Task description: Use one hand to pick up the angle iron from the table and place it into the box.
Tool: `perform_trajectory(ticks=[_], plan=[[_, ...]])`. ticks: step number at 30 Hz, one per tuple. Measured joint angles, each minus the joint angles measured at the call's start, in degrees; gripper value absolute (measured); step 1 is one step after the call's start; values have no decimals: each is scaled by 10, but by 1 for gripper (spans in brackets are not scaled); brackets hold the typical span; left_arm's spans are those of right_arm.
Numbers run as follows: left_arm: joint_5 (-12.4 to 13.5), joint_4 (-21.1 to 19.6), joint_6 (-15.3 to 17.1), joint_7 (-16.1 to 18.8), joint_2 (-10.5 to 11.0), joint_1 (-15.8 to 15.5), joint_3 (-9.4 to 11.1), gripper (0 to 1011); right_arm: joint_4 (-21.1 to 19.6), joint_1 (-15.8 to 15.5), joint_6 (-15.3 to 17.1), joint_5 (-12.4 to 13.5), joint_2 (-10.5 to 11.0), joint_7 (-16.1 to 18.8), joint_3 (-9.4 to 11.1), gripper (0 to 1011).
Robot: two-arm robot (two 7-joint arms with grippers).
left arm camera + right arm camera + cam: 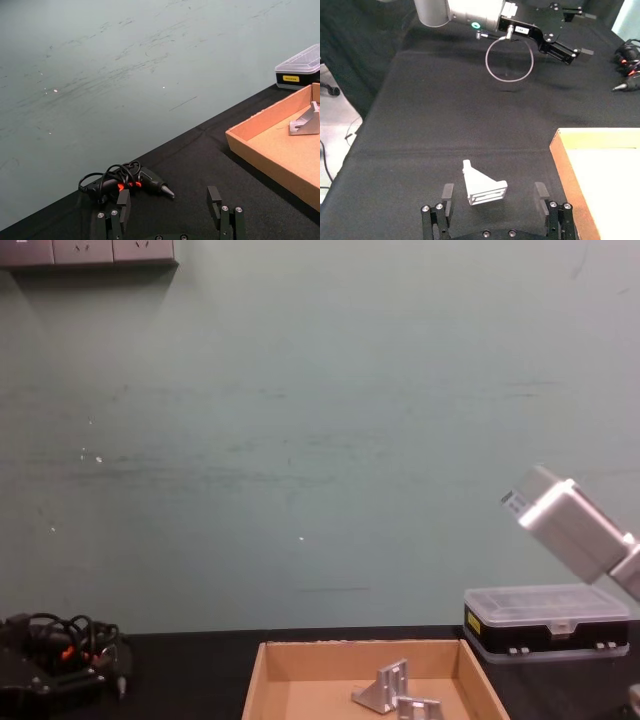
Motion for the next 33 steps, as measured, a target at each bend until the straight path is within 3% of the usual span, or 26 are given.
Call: perform_trajectory(ticks=[23, 33], plan=[[0, 0, 0, 0, 0, 0, 0, 1000, 54, 34, -17, -21, -39, 16, -38, 1004], [0, 0, 0, 0, 0, 0, 0, 1000, 68, 39, -18, -22, -46, 19, -44, 1004]])
